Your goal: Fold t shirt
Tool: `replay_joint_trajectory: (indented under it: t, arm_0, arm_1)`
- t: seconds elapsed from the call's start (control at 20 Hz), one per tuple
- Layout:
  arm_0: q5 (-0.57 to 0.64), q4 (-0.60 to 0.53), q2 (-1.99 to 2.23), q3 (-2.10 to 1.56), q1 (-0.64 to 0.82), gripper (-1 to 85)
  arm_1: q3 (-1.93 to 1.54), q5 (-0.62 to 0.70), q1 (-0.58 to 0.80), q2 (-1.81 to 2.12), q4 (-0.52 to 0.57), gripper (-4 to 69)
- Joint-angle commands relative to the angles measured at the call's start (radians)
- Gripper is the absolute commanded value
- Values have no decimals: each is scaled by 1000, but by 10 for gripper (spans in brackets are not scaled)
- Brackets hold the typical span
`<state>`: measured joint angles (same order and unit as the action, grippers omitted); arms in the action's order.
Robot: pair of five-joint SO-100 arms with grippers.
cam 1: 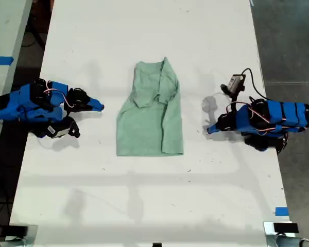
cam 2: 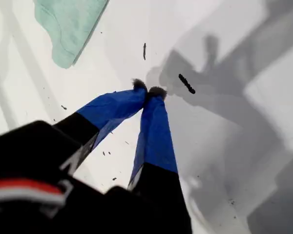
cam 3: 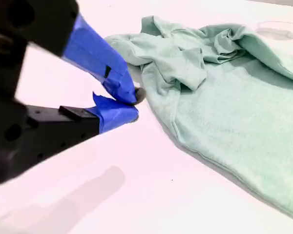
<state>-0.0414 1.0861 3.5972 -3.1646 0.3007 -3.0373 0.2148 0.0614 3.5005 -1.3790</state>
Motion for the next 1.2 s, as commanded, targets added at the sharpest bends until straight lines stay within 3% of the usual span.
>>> replay_joint_trajectory:
  t: [0.0,1.15]
  arm_0:
    - [-14,0,9,-5,-12,1]
    - [-15,0,9,-5,-14,1]
  arm_1:
    - [-41,-17,11,11,-6,15]
    - [-43,-52,20,11,-8,15]
